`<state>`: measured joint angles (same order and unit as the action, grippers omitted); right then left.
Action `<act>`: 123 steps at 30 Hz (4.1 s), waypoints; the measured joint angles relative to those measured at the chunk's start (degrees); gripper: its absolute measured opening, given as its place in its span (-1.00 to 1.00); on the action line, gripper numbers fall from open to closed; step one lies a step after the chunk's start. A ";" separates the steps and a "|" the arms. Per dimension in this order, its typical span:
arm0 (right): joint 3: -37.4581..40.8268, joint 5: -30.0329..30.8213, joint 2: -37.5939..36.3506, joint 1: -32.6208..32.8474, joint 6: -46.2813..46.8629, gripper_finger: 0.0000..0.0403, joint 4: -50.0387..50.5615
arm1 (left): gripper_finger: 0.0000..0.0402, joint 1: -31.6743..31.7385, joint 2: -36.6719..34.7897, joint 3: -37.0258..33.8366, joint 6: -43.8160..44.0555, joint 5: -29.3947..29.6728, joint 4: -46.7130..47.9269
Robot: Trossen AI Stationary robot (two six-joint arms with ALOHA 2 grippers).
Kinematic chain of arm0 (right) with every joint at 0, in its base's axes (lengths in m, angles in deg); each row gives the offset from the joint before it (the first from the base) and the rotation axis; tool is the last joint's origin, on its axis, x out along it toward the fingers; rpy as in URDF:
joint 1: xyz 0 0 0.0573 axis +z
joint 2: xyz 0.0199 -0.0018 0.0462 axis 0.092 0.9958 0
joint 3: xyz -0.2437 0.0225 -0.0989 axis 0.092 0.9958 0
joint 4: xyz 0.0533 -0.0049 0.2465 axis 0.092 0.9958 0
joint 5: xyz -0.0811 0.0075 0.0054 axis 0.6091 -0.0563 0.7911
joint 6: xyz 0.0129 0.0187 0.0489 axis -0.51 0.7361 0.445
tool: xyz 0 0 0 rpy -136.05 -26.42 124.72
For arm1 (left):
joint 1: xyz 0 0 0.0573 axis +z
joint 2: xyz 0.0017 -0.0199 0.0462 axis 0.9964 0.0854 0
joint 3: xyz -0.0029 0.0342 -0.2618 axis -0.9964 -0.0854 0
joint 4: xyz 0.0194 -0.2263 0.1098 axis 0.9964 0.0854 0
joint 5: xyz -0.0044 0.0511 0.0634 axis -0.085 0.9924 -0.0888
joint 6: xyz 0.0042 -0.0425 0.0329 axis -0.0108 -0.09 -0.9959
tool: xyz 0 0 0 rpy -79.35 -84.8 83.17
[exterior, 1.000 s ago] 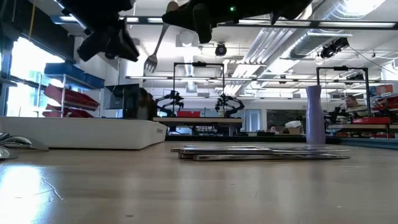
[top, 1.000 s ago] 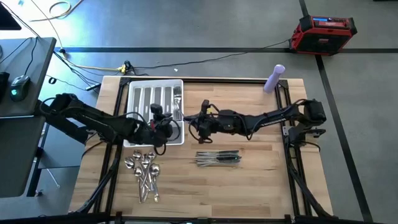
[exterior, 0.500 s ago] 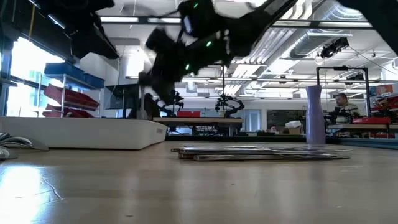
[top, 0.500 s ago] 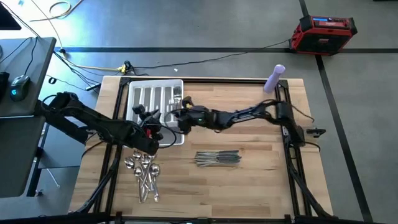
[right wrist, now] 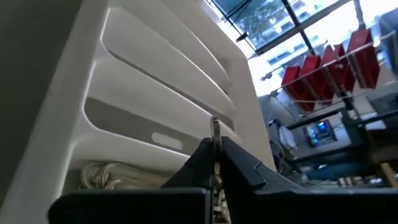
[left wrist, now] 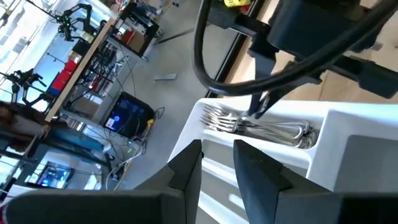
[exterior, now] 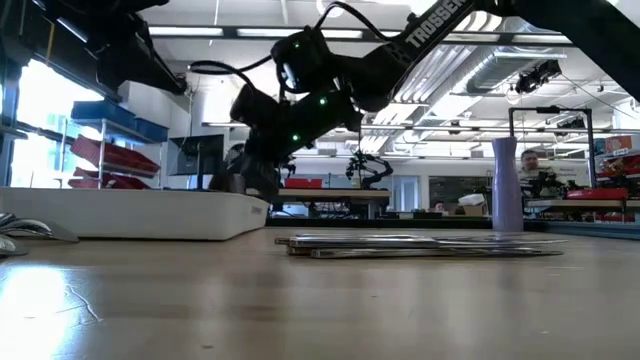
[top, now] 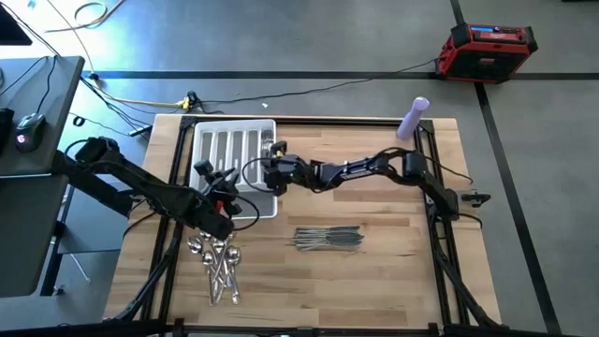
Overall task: Sort silverware
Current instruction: Put the fork in the silverware tray, then put the knife in the silverware tray
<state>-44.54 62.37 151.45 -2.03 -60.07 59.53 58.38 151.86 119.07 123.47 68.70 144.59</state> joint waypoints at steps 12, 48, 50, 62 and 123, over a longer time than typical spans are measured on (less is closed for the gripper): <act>-0.03 1.09 -0.07 0.63 5.49 -0.84 6.28 | -0.62 -0.10 0.02 0.00 1.38 -0.05 -0.06; -15.60 -0.57 1.26 -4.66 22.99 0.50 37.52 | -0.62 -0.19 0.04 0.00 3.43 -3.21 -0.11; -16.74 -3.35 1.15 -4.35 23.45 0.50 41.68 | -0.62 -0.19 0.04 0.00 3.43 -3.24 -0.11; -17.74 -17.02 -6.00 0.96 20.49 0.50 57.33 | -0.62 -0.29 0.02 -0.02 3.47 -7.03 0.02; 33.90 43.54 -41.07 63.61 100.17 0.31 51.37 | -0.05 10.87 45.56 25.18 -37.99 -62.45 -50.56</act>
<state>-10.64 105.91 110.38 61.58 40.10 110.90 69.25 197.42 144.25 85.48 6.25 94.03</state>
